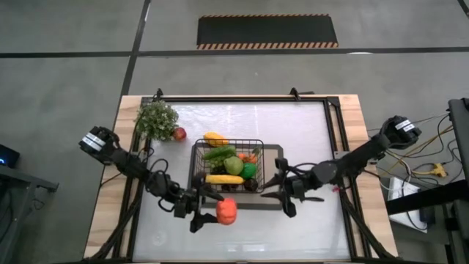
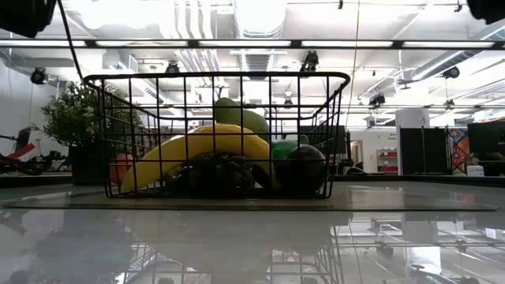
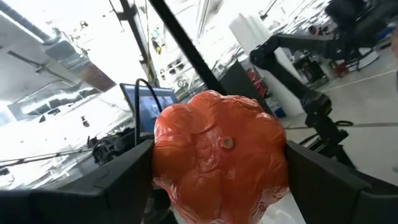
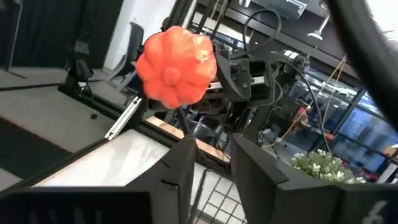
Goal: Build produce basket
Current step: Put the orange tangerines into the black wire basket
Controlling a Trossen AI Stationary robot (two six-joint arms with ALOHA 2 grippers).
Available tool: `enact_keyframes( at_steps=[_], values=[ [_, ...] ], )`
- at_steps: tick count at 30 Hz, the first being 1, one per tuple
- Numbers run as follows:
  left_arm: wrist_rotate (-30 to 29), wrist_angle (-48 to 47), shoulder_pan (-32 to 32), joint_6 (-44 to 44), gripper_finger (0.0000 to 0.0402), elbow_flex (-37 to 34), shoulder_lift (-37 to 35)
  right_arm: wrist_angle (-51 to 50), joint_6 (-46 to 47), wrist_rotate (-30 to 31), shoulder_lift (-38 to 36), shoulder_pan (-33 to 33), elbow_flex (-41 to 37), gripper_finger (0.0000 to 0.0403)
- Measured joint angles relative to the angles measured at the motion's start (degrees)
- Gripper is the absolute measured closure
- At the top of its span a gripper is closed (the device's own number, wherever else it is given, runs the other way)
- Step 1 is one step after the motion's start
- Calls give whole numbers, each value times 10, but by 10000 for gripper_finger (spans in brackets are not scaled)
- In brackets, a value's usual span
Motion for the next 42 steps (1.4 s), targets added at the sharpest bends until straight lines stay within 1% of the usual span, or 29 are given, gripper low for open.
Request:
enact_keyframes(
  at_steps=[4,14,17,19,21,24,28,36,39,42],
  values=[
    [-1,0,17,0,102,-1,0,3,4,-29,12,-17,16,254],
    [-10,0,58,-1,102,-3,0,8,-12,-25,74,-29,83,96],
    [-11,0,66,-1,102,-3,0,5,-18,-25,98,-37,103,62],
    [-12,1,69,-2,102,-3,0,3,-14,-25,107,-43,114,48],
    [-11,0,69,-1,102,-3,0,4,-5,-25,110,-50,121,42],
    [-10,4,69,-1,102,-4,-1,3,7,-43,113,-60,128,40],
    [-8,3,75,-1,102,-4,-1,3,36,-114,116,-79,137,39],
    [-7,-1,84,-4,102,-4,-1,7,51,-139,134,-97,153,41],
    [-7,0,85,-2,102,-5,-1,5,50,-142,134,-99,156,65],
    [-4,-1,85,-2,99,-5,-1,3,52,-142,133,-99,156,106]
  ],
)
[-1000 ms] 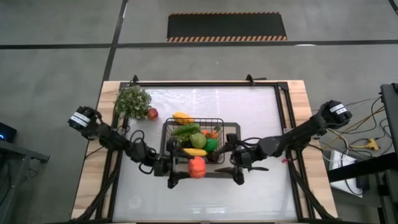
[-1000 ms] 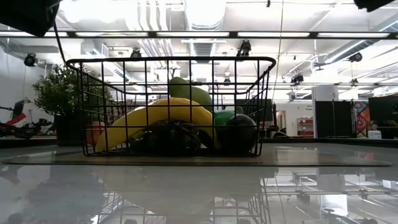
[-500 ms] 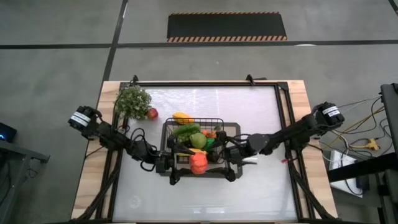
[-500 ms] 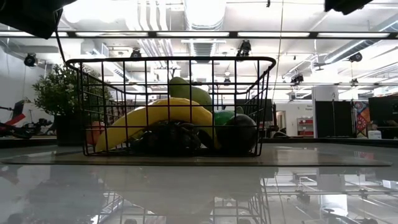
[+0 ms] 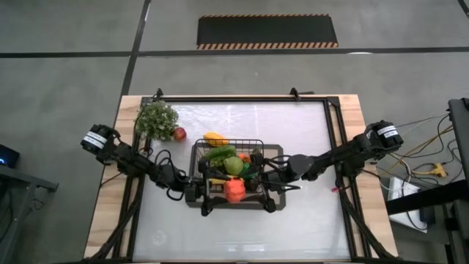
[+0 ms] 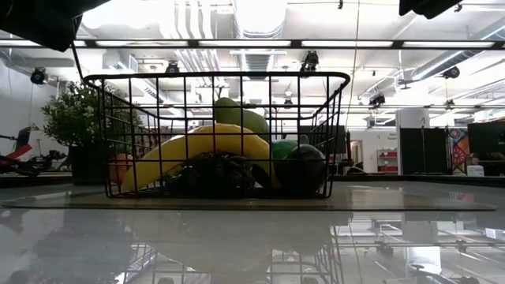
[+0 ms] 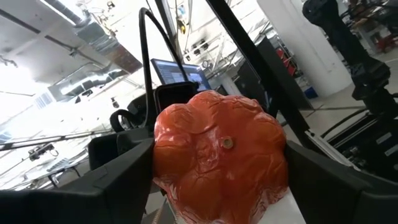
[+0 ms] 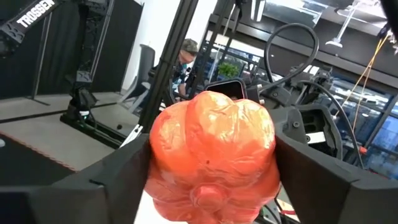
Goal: Build produce basket
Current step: Put the orange tangerines into the black wire basket
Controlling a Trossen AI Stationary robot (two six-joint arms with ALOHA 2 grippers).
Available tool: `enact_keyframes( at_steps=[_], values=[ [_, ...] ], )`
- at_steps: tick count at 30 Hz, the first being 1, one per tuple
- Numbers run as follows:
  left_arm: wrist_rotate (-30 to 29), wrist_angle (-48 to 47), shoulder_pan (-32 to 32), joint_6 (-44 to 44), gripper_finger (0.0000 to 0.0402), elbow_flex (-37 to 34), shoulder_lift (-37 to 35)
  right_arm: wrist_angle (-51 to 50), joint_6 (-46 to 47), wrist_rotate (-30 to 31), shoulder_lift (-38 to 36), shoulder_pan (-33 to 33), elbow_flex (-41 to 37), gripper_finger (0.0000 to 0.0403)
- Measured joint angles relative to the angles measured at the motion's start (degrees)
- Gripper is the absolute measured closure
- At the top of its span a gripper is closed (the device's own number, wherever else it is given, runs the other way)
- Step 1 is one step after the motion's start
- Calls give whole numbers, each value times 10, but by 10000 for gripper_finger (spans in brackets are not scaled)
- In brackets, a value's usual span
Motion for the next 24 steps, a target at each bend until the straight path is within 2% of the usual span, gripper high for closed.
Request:
enact_keyframes(
  at_steps=[3,14,20,24],
  values=[
    [1,0,1,-2,84,0,0,-3,4,0,-1,0,0,135],
    [-36,0,2,-2,28,-7,0,-23,8,14,-6,-8,0,128],
    [-84,0,3,10,24,-24,-5,-92,29,18,-32,-23,4,129],
    [-125,-17,3,14,24,-30,-6,-190,51,19,-49,-32,29,128]
  ],
)
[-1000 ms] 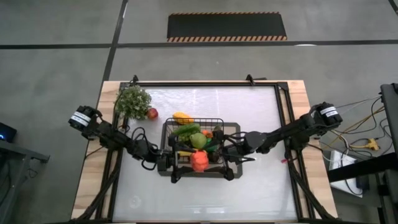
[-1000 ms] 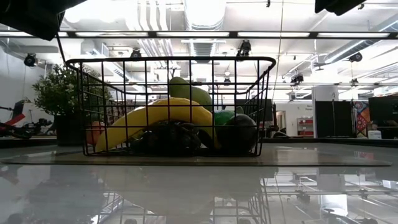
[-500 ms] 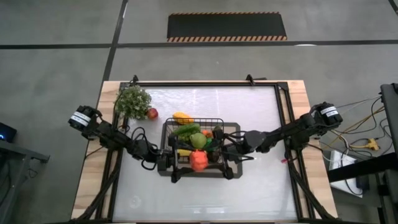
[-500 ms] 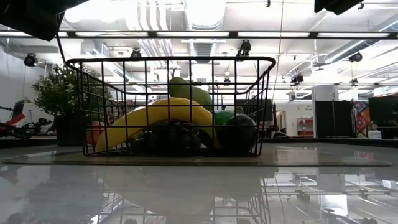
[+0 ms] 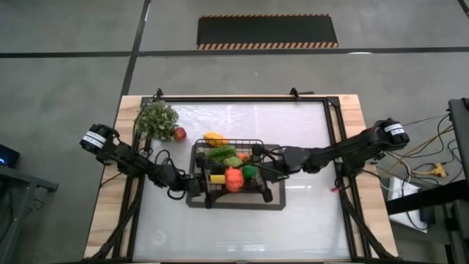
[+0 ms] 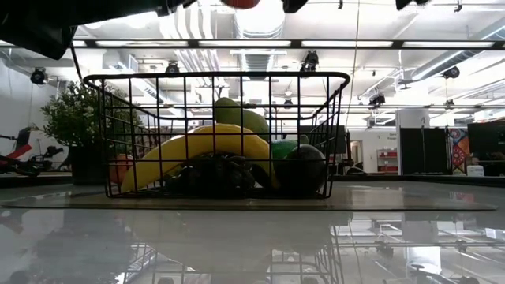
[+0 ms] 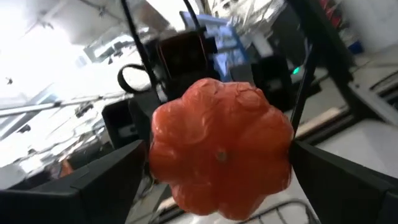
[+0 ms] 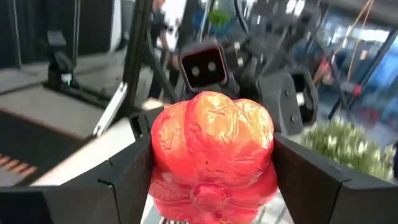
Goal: Build produce basket
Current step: Put the orange tangerines into the black wire basket
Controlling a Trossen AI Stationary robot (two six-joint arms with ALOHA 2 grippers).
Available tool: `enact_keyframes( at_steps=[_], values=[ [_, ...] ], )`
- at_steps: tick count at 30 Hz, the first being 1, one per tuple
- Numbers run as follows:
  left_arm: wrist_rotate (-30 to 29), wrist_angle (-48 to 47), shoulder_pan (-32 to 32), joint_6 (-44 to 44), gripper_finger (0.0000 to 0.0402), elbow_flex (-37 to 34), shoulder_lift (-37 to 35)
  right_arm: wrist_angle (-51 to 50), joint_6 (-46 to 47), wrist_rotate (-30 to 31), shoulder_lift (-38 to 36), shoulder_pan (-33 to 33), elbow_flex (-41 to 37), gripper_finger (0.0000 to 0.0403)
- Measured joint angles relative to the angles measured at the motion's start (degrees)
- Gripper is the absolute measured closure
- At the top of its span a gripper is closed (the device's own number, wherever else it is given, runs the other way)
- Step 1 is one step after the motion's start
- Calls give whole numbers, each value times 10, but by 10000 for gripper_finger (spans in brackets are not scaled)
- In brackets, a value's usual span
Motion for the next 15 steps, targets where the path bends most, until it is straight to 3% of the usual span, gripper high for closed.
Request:
enact_keyframes(
  at_steps=[7,15],
  values=[
    [-20,-15,2,0,24,-1,0,-217,27,-3,-6,-12,91,129],
    [-46,-15,7,3,23,-1,0,-373,15,6,-5,-13,178,129]
  ],
)
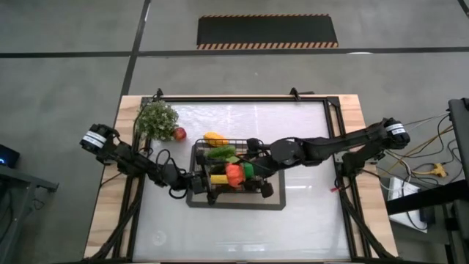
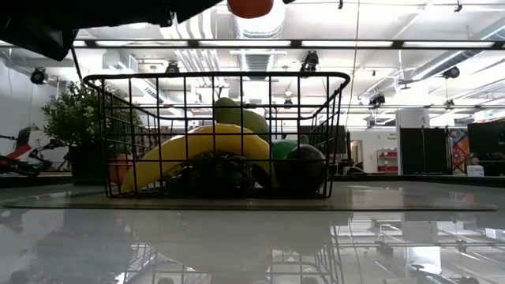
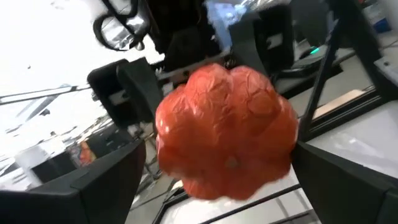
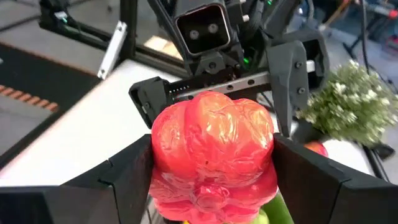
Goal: Build produce basket
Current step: Put the orange tangerines into the black wire basket
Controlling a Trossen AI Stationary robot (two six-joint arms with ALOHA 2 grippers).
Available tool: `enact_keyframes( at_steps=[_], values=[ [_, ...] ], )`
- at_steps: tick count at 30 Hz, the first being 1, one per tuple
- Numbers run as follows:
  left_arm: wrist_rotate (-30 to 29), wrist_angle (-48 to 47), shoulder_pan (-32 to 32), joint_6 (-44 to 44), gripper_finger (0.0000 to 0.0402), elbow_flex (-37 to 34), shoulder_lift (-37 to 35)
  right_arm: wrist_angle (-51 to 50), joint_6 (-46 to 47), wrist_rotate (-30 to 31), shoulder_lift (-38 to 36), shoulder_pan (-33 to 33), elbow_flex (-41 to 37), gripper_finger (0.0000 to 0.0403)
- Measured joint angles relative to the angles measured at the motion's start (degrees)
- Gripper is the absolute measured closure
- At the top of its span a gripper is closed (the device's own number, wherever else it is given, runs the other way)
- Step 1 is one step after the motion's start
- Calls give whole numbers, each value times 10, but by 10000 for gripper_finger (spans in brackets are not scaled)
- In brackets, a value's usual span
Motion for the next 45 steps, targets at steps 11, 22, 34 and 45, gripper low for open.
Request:
enact_keyframes(
  at_steps=[11,22,34,45],
  values=[
    [-20,-3,18,1,23,-8,-21,-243,93,17,4,-29,110,129],
    [-47,4,35,66,23,-9,-95,-430,220,-3,76,-80,185,129],
    [-89,3,35,101,23,-39,-160,-587,220,-14,218,-92,318,129],
    [-95,-1,35,101,23,-40,-161,-657,212,-47,304,-92,393,129]
  ],
)
